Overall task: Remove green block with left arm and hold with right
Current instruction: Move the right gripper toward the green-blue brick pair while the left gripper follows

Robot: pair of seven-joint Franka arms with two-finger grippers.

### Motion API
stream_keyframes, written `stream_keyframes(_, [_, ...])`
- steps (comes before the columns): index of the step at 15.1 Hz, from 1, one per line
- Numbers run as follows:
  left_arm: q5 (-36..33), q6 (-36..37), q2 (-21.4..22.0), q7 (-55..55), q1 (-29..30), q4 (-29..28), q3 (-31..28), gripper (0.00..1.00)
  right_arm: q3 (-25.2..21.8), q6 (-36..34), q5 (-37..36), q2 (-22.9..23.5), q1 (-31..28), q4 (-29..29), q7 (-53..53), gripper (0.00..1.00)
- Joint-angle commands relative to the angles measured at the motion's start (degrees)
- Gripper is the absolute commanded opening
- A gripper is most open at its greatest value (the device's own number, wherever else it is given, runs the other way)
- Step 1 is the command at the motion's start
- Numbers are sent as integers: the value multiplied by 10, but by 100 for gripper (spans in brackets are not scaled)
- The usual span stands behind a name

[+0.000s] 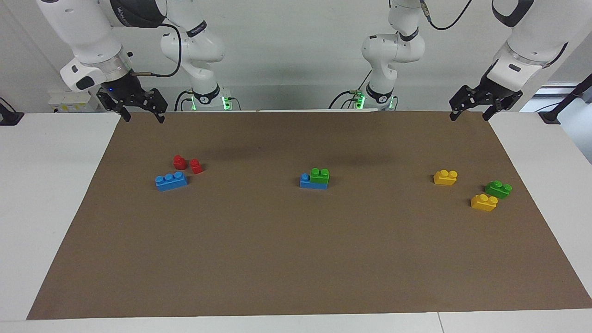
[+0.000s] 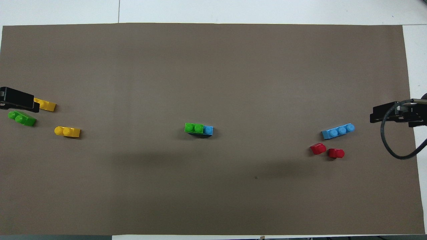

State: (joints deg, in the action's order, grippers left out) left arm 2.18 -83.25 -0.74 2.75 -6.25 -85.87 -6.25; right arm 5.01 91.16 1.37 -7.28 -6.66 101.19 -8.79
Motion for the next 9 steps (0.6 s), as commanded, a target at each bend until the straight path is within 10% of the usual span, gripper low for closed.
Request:
stream_keyframes(1, [3,0,14,4,6,-15,2,100,9,46,2,-19,24,47,-123,100])
stream_keyframes(9, [4,-1,27,2,5,-37,3,100,10,126,151,-18,42,133,-479,100])
